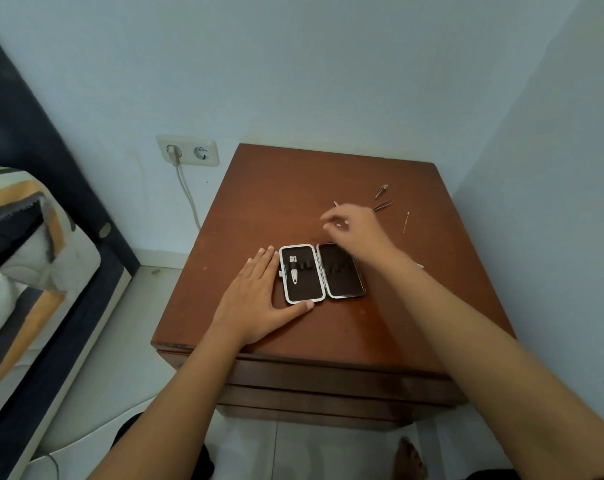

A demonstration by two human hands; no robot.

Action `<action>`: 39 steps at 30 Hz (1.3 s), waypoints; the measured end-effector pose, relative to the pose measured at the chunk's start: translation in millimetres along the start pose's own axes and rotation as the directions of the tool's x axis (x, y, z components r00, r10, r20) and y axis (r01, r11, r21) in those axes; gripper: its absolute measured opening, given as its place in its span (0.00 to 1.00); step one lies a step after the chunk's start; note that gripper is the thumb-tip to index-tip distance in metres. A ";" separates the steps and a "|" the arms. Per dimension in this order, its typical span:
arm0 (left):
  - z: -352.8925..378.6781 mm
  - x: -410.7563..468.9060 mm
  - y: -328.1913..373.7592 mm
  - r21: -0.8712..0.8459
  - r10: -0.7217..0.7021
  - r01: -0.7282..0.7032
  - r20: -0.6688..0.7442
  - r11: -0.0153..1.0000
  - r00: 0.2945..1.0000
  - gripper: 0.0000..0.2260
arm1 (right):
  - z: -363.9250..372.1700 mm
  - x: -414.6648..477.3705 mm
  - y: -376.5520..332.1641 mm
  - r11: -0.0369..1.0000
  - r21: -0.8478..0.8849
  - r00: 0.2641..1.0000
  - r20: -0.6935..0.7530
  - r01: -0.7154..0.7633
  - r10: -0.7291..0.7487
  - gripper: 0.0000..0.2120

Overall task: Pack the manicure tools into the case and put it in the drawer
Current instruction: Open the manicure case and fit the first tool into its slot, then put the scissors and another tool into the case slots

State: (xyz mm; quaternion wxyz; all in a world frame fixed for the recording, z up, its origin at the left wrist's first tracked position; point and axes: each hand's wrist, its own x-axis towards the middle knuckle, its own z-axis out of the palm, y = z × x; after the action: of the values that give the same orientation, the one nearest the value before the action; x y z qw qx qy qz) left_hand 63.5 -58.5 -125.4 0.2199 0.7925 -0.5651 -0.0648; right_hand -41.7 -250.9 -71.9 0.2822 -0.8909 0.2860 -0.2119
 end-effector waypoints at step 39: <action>-7.8 -1.7 4.6 -0.027 -0.019 0.019 0.016 0.999 1.000 0.47 | 18.2 -11.3 -23.7 0.985 0.070 0.985 0.072 -0.160 0.155 0.11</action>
State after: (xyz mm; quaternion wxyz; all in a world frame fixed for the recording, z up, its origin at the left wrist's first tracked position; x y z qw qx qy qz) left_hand 61.7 -56.0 -116.8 0.2256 0.7943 -0.5583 -0.0807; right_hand -31.1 -220.8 -73.3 0.3408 -0.8606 0.3380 -0.1700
